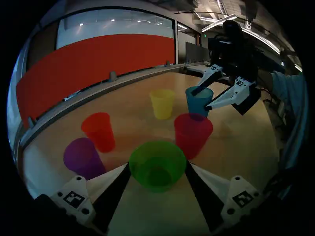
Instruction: Pour water
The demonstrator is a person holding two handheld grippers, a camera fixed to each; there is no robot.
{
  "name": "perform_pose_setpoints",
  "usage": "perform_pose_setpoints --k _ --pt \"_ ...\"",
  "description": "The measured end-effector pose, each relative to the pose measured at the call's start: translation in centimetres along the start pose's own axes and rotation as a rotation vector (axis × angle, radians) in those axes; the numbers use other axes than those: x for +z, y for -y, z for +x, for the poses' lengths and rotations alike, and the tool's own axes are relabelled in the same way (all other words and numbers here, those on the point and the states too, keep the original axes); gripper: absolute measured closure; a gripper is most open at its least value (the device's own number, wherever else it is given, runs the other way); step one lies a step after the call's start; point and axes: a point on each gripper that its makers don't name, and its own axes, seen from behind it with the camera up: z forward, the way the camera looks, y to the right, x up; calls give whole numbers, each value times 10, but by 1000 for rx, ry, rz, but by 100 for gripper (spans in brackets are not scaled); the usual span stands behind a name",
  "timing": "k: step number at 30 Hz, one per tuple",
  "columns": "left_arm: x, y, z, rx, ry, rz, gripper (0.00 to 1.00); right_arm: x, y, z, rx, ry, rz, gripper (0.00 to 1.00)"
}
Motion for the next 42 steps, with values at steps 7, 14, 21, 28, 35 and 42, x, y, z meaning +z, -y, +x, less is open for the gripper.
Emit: perform_pose_setpoints --k 7,14,21,28,35,42 --pt "-10 0 -7 -5 -7 24 3 8 2 -12 -4 23 -1 9" --pt "-27 9 -5 -37 -36 57 3 12 7 -22 -10 35 2 9" --pt "-45 18 2 -74 -69 81 3 11 7 -28 -23 43 -7 9" --pt "-57 25 5 -118 -91 102 2 10 8 -33 -21 56 -16 0" --pt "-74 32 2 -141 -116 143 3 -6 7 -39 -8 49 -49 0" --pt "-96 40 0 -176 -159 206 3 -31 3 -44 22 31 -100 0"
